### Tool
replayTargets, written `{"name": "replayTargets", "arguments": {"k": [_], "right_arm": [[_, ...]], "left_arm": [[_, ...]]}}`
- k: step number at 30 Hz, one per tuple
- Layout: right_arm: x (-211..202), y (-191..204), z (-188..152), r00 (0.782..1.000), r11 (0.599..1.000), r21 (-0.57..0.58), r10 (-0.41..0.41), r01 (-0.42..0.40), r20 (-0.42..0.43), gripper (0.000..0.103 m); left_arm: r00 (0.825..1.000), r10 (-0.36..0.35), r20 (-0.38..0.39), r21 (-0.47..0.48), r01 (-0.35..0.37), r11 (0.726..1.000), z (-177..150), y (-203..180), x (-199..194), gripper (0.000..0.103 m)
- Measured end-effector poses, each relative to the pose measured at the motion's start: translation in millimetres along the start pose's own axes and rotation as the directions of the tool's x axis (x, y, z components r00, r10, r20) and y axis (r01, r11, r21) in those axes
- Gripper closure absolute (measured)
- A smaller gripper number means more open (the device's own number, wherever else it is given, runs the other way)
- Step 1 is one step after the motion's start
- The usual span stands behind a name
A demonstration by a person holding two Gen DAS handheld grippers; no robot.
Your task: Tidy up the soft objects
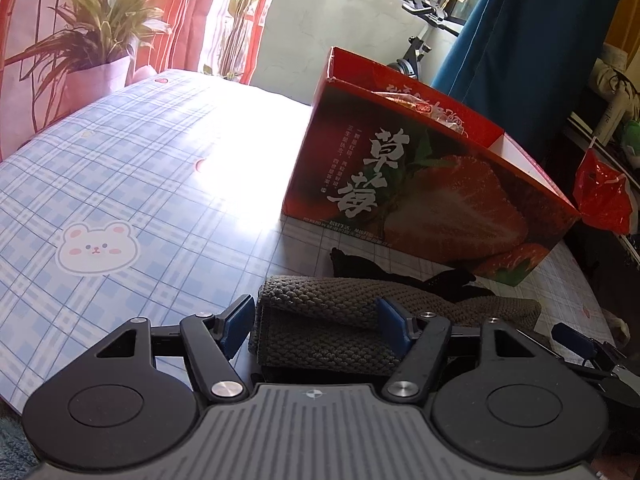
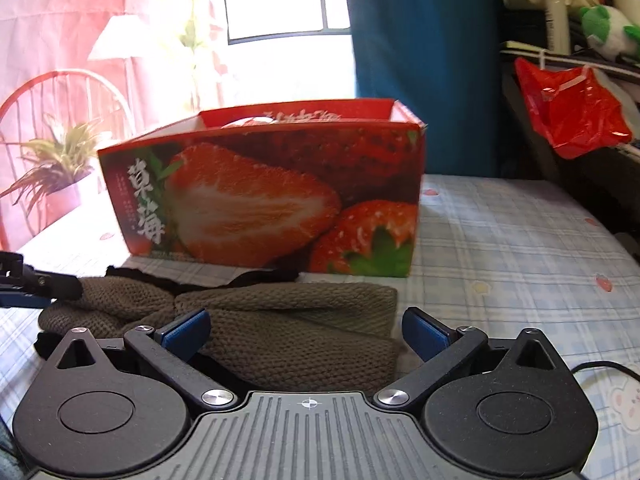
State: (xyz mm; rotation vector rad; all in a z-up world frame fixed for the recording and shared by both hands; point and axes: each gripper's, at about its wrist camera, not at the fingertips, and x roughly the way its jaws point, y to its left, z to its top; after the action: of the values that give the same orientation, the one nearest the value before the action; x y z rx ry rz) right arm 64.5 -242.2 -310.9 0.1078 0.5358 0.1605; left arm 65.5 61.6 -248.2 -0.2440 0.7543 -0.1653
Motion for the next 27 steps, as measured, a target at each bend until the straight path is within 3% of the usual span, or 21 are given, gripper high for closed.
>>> {"name": "replayTargets", "arguments": {"k": [3,7,14,18,23,27], "right_arm": [[2.4,0.7,-1.0,0.999,1.0,-0.005,0.024,-0.024,-0.023,0.011],[2.1,-0.8,0.0,1.0,0.999,0.023,0.024,-0.024,-0.019,0.011],[15.0,-23.1,13.8,0.999,0.98,0.2,0.004,0.003,-0.037,0.011],[27.3,-23.8,8.6,0.996,0.983,0.182,-0.002,0.017,-0.084,0.012],[27.7,-19.1,2.1,0.995,0.991,0.136,0.017,-0.003,-0.102,0.022],[23.9,-16.4,-1.4,0.994,0.992,0.118,0.056,-0.044,-0.097,0.043]], "left_arm": [[1.0,0.001,-0.022,0.003,-0.001,1.0,-1.6,-0.4,4.6,0.03],[0.999,0.001,-0.032,0.001,-0.001,1.0,-3.1,0.4,7.4,0.027],[0.999,0.024,-0.033,-0.025,-0.025,0.999,-3.1,4.8,9.0,0.021],[0.999,0.024,-0.043,-0.023,-0.025,0.999,-4.0,3.8,10.7,0.02],[0.998,0.008,-0.061,0.0,-0.008,1.0,-6.2,-1.5,14.7,0.016],[0.998,-0.004,-0.056,0.02,0.005,1.0,-7.8,-4.8,14.2,0.018]]}}
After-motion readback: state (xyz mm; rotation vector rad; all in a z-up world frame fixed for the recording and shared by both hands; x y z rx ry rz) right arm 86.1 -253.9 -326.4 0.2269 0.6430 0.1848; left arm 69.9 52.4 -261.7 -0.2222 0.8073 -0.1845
